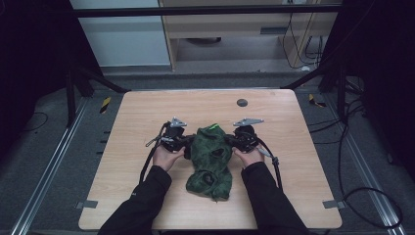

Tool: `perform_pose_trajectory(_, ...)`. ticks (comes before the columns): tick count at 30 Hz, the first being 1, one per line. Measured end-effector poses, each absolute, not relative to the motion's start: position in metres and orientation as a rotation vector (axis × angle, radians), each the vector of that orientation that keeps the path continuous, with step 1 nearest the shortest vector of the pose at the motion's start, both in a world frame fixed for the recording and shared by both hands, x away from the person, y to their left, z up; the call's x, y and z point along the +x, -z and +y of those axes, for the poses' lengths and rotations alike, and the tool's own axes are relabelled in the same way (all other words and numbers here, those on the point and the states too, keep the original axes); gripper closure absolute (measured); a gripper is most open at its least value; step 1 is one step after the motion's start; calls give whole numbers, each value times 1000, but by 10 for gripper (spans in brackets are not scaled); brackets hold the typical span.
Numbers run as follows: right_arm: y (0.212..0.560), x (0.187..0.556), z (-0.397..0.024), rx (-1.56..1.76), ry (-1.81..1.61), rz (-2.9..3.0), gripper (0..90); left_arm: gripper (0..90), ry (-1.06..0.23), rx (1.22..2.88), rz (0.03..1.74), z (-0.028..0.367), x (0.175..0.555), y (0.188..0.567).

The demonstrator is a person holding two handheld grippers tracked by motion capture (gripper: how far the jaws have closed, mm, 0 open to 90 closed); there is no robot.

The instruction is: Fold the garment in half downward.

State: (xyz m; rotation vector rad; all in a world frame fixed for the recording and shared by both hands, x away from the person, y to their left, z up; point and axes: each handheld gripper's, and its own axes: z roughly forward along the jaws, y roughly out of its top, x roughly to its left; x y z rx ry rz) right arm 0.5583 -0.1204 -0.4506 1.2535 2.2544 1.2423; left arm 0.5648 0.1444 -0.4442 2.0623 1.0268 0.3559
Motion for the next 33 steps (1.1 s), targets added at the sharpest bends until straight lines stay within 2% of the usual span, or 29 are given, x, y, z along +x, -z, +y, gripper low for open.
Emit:
perform_pose_trajectory(18, 424, 531, -122, 1119, -1299, 2268, 854, 900, -363, 2037, 932, 148, 531, 416)
perform_pose_trajectory(33, 428, 499, -125, 1067, -1357, 2285, 854, 899, -342, 2056, 902, 153, 501, 418)
